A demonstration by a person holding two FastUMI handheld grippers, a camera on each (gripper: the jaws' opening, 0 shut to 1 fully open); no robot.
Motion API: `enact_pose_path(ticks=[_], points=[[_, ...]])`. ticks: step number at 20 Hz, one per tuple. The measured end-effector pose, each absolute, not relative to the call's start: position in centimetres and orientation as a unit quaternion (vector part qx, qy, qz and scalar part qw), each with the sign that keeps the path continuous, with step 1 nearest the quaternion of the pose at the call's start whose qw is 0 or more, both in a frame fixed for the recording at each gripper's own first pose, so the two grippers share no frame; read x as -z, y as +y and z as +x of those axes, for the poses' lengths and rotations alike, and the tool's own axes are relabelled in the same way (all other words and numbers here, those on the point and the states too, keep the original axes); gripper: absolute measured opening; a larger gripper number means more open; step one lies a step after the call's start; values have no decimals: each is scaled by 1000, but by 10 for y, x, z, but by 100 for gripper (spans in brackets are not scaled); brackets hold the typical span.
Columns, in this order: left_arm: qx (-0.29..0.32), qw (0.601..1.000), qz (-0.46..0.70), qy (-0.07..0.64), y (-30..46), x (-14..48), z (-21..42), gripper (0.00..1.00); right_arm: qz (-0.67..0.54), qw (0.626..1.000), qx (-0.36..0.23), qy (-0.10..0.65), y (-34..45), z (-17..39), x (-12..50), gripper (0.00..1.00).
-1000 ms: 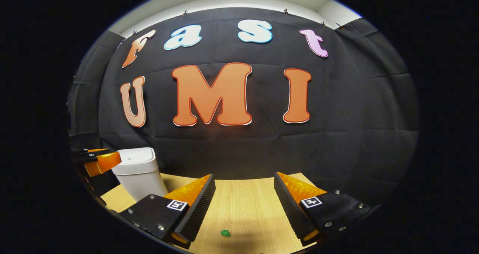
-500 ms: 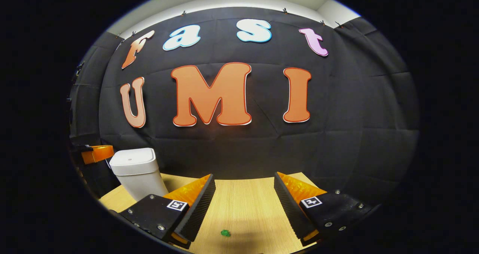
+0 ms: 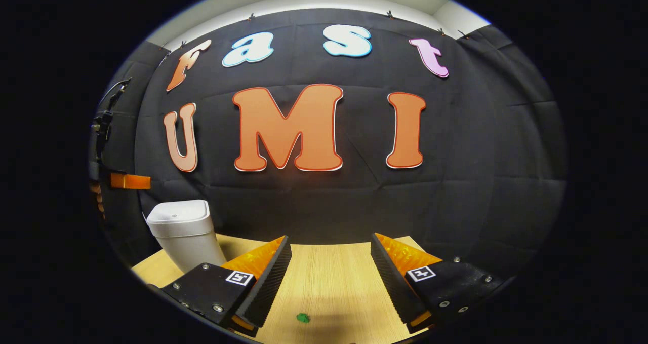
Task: Press the lid of the desktop garbage bin to open it, pick up the crumpled paper on the desktop and throw it into the bin, then pick up the pop can on the desktop and drop it into the bin, and finally close the garbage bin lid.
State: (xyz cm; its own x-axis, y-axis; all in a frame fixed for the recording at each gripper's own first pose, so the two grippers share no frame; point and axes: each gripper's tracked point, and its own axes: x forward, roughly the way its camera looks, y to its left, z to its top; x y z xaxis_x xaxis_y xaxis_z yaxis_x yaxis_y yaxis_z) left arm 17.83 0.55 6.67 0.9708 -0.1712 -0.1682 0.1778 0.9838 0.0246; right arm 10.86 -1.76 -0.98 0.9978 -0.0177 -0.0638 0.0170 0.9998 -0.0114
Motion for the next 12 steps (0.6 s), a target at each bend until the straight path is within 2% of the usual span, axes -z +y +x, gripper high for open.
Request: enact_pose_path(ticks=[8,12], points=[[107,976,0,188,28,-15,217,0,-44,999,4,28,-17,118,4,95],[106,971,-7,214,31,11,228,0,-43,999,13,27,-18,119,3,94]])
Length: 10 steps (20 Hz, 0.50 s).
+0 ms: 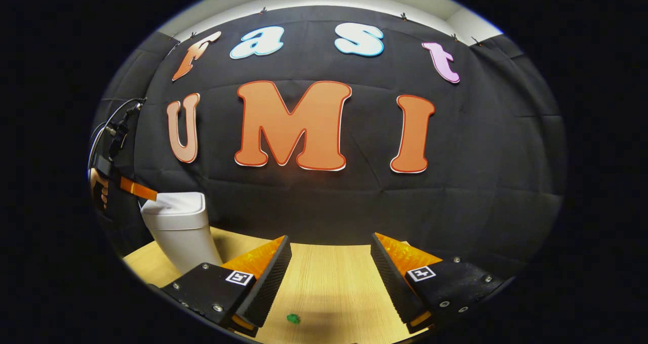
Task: Press the lid of the desktop garbage bin to open it, pick up the crumpled paper on the desktop and throw it into the bin, then pick up the pop can on the desktop and drop it into the bin, and finally close the garbage bin lid.
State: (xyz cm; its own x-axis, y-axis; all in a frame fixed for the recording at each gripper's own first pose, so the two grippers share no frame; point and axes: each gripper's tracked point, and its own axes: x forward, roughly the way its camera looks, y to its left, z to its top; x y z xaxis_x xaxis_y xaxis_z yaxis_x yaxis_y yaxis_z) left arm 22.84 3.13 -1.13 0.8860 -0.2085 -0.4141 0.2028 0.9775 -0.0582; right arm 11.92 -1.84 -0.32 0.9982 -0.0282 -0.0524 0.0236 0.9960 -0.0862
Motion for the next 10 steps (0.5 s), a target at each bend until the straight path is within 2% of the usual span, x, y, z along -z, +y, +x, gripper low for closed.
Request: enact_pose_path(ticks=[10], points=[[132,956,23,259,37,47,231,0,-34,999,14,36,-14,124,4,94]])
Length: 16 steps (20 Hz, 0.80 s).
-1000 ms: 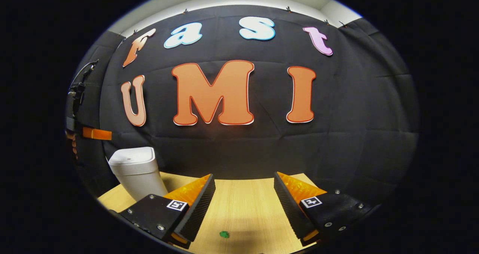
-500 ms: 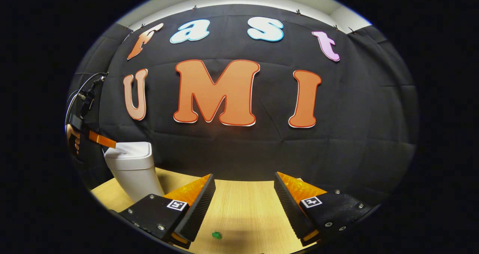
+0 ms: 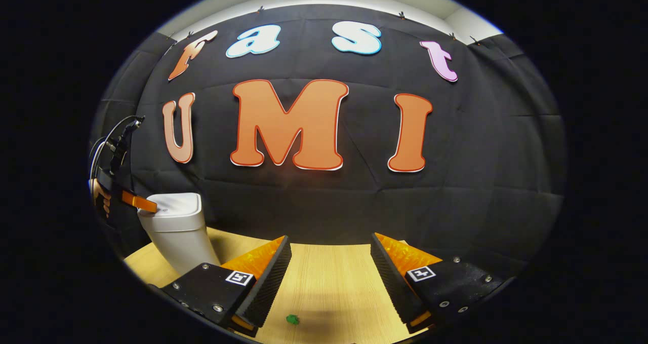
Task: Press the lid of the desktop garbage bin to open it, pick up the crumpled paper on the desktop and throw it into the bin, then pick up the pop can on the desktop and drop it into the bin, and finally close the garbage bin lid.
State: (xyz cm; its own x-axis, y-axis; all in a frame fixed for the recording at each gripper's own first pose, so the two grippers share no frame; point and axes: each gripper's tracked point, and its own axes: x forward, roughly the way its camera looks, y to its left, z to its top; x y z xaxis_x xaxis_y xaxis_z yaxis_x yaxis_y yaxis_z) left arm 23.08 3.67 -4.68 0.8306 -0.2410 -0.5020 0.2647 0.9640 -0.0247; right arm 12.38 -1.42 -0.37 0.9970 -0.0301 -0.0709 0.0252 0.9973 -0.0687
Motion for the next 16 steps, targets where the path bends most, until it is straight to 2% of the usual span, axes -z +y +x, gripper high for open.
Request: enact_pose_path(ticks=[5,10,11,12,16], points=[[141,957,9,254,39,44,231,0,-28,999,18,33,-18,121,1,94],[117,964,25,237,37,29,229,0,-29,999,20,37,-21,117,-1,94],[108,968,26,224,36,21,230,4,-29,999,18,38,-19,118,0,94],[101,973,28,204,34,9,231,0,-29,999,17,41,-17,117,1,94],[60,991,39,115,37,-45,232,0,-24,999,9,38,-9,115,-1,94]])
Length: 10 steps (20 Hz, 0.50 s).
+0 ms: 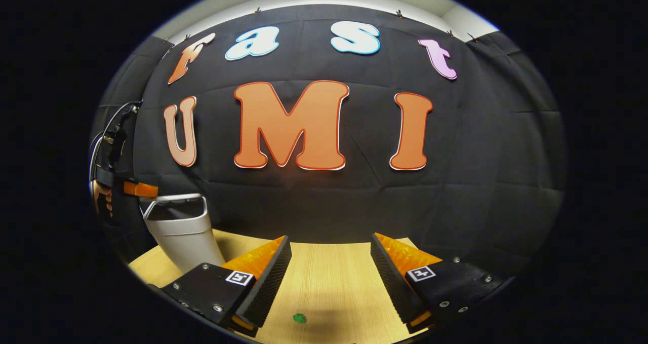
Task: Press the lid of the desktop garbage bin to open it, pick up the crumpled paper on the desktop and throw it into the bin, then pick up the pop can on the desktop and drop it into the bin, and finally close the garbage bin lid.
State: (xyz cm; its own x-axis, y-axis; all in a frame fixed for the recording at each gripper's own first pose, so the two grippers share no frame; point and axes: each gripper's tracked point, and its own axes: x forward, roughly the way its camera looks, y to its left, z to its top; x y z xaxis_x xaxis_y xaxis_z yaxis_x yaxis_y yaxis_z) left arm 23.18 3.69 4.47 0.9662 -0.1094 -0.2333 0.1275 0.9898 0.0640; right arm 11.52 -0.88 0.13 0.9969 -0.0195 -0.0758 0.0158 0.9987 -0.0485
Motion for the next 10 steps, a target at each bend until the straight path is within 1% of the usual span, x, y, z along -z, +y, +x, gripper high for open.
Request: enact_pose_path(ticks=[2,3,4,5,6,7,9,10], points=[[59,993,33,92,32,-58,222,1,-22,999,7,37,-7,114,-3,94],[68,994,23,83,28,-60,215,6,-21,999,8,36,-8,113,-4,94],[74,994,13,81,22,-62,207,32,-19,999,8,36,-8,112,-5,94],[79,994,1,79,19,-60,203,39,-17,999,8,36,-8,112,-4,94],[83,994,-18,74,14,-61,198,52,-15,999,7,36,-7,111,-4,94],[86,994,-33,65,8,-61,194,59,-13,999,6,36,-8,110,-3,94],[78,995,-44,44,4,-65,187,91,-11,999,5,38,-6,110,-2,94],[75,996,-39,35,2,-68,182,97,-8,999,4,38,-6,110,-2,94]])
